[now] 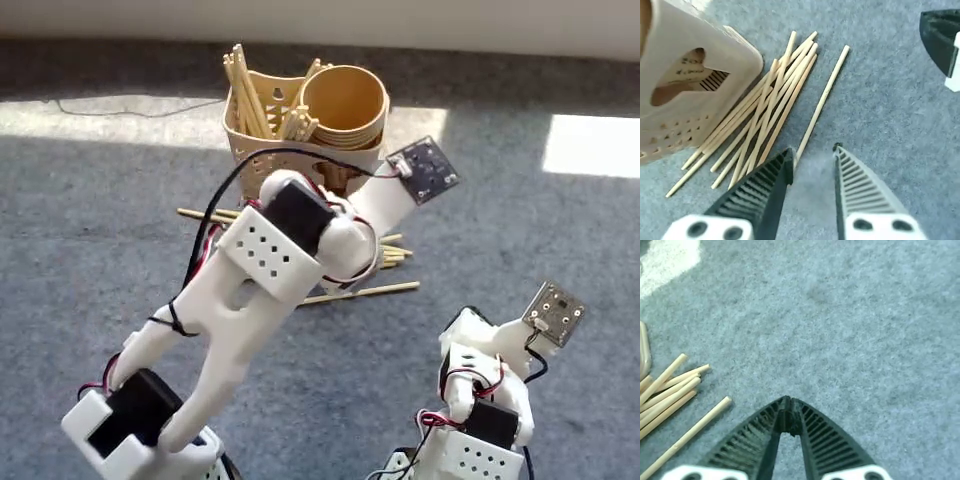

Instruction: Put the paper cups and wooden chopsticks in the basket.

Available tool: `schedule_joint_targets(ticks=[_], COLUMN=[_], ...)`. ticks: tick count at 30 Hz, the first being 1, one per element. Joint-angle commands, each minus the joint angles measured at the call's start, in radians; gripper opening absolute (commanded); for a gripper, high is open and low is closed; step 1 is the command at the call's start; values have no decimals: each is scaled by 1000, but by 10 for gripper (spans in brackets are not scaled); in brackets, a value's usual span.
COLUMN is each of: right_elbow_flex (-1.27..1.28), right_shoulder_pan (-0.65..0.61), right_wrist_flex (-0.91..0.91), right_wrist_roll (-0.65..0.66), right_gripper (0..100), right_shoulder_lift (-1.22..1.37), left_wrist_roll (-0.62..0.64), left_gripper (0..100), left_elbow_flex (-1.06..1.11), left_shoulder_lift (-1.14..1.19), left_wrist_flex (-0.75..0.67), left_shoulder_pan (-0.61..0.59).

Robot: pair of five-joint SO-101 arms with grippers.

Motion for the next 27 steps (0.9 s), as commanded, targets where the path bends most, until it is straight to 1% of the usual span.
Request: schedule_joint_targets(ticks=[1, 4, 8, 10, 16, 18, 23, 27], right_elbow_flex=[104, 104, 104, 104, 104, 104, 104, 104], right_shoulder_pan=[10, 10, 10, 10, 8, 8, 8, 8], right_wrist_flex=[-38, -36, -36, -36, -36, -36, -36, -36], right_wrist_roll=[-2, -2, -2, -2, -2, -2, -2, -2], right_gripper=[6, 6, 6, 6, 6, 6, 6, 6], right_shoulder_lift=[-10, -10, -10, -10, -10, -10, -10, -10], left_wrist_roll=[-25, -81, -94, -94, -95, -95, -95, -95], left_gripper=[178, 178, 178, 178, 140, 140, 138, 136], left_elbow_flex=[145, 257, 363, 377, 269, 217, 93, 54], left_shoulder_lift=[-8, -7, -1, 35, 251, 311, 449, 536], left_wrist_flex=[-147, -252, -377, -407, -413, -411, -410, -408], left_shoulder_pan=[22, 21, 4, -1, -4, -5, -54, -64])
